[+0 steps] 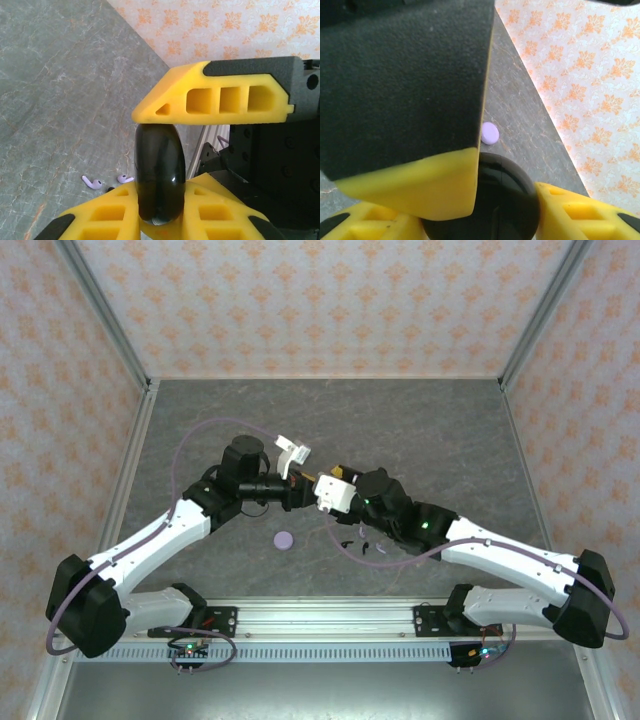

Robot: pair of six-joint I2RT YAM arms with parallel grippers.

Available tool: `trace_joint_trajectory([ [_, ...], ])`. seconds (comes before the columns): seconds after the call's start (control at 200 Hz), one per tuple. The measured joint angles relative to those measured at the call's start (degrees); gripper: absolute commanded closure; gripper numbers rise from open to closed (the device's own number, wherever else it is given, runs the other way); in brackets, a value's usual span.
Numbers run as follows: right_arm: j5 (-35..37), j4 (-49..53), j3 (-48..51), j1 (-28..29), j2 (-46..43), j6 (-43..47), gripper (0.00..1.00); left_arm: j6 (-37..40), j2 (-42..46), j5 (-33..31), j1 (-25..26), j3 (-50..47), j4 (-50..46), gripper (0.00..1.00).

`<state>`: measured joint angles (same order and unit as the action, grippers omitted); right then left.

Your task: Insert wireless bluetooth earbuds into charging case

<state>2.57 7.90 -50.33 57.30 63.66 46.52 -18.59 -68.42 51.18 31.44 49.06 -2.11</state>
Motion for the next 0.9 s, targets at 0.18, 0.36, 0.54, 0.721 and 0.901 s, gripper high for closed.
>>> trace_joint_trajectory([
  [0.18, -1.51, 1.77, -1.01, -0.9, -0.13, -2.19, 0.26, 0.63, 0.04, -1.16, 0.09, -0.02, 0.04, 0.85],
  [0.36, -4.04, 5.29, -1.25, -2.69, -2.91, -6.23, 0.04, 1.05, 2.19, -4.57, 0.09, -2.14, 2.05, 0.88],
  [0.54, -11.45, 7.37, -0.04, -7.17, -9.88, -12.44, 0.01, 2.8, 6.47, -8.72, 0.09, -6.43, 7.41, 0.89],
  [0.721, -20.15, 0.09, 6.91, -14.25, -18.71, -22.56, 0.0, 5.05, 10.45, -11.65, 0.48, -9.97, 13.27, 0.92],
  [0.901, -23.91, -7.8, 8.39, -16.26, -16.57, -30.97, 0.05, 6.58, 11.93, -12.81, 1.51, -11.63, 17.42, 0.94],
])
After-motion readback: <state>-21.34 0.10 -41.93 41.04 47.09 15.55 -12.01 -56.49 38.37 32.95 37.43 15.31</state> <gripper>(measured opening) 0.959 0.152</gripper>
